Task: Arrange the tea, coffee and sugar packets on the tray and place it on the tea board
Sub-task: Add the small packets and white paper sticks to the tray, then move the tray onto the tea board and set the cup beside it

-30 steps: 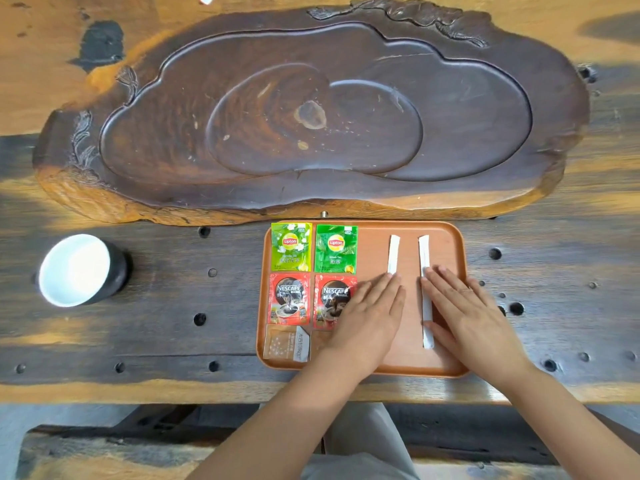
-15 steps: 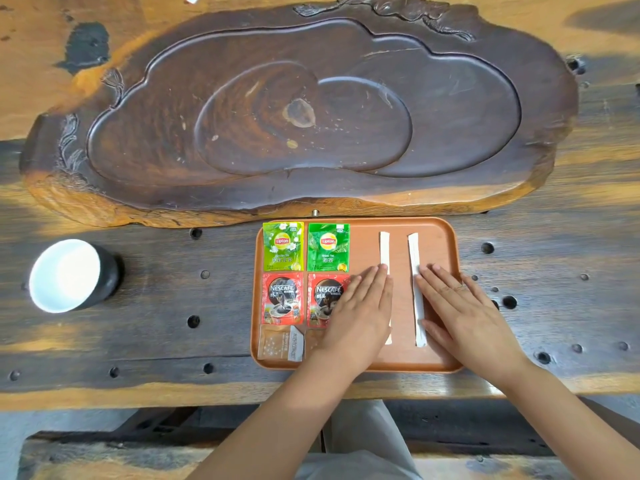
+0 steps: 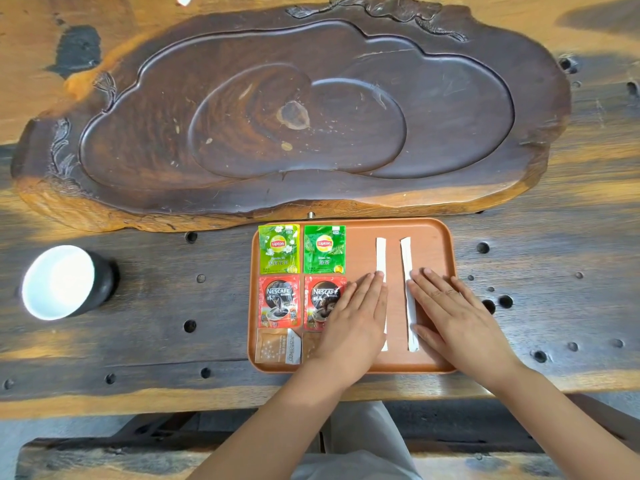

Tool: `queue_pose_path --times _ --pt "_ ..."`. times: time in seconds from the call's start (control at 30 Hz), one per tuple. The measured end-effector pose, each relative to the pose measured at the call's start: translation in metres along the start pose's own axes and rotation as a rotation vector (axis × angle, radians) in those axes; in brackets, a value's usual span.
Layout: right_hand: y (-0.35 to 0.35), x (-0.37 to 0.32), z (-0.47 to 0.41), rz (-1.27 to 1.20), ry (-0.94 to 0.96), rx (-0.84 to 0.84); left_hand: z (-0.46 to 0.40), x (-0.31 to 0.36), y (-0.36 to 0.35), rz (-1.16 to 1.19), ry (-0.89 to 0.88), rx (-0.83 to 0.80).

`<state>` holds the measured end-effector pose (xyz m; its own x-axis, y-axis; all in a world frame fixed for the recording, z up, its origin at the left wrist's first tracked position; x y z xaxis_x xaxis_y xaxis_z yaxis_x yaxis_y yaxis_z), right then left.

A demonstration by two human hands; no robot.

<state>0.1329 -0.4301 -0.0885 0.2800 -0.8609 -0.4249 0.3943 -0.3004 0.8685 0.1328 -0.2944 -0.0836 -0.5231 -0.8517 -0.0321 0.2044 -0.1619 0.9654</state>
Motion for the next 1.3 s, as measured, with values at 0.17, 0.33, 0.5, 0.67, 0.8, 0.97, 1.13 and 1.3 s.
queue_pose_path --times 0.17,0.33,0.5,0.67,0.8,0.97,1.13,1.3 --pt "-0.001 0.0 0.0 -0.002 0.008 -0.012 0.001 -0.001 -0.002 -0.005 0.006 0.015" --pt "0.022 -0.006 0.003 -0.074 -0.01 0.149 0.007 -0.014 0.024 0.098 0.039 0.08" --pt "0.047 0.011 0.007 -0.204 -0.286 0.387 0.042 -0.085 0.061 0.405 0.459 0.245" --pt "0.037 0.033 0.006 -0.361 -0.566 0.255 0.095 -0.165 0.03 0.522 0.938 0.179" --pt "0.031 0.034 0.002 -0.442 -0.627 0.176 0.114 -0.184 -0.016 0.68 1.047 -0.187" --pt "0.034 0.03 0.003 -0.477 -0.642 0.182 0.106 -0.171 -0.026 0.819 0.94 -0.301" --pt "0.033 0.032 0.003 -0.539 -0.699 0.17 0.097 -0.167 -0.019 0.806 0.868 -0.277" --pt "0.038 0.026 0.007 -0.651 -0.732 0.168 0.105 -0.172 -0.012 0.834 0.883 -0.206"
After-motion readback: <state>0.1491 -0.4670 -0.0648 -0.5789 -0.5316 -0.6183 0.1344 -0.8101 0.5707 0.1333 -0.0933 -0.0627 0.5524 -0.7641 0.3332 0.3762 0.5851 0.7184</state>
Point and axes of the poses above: each hand's wrist, its own z-axis away from the middle knuckle, its own y-axis out of the back of the hand, x = y × z, the point moved 6 cm from there along -z, towards the middle knuckle, and after that the axes turned 14 degrees about -z, right-handed, at the moved point
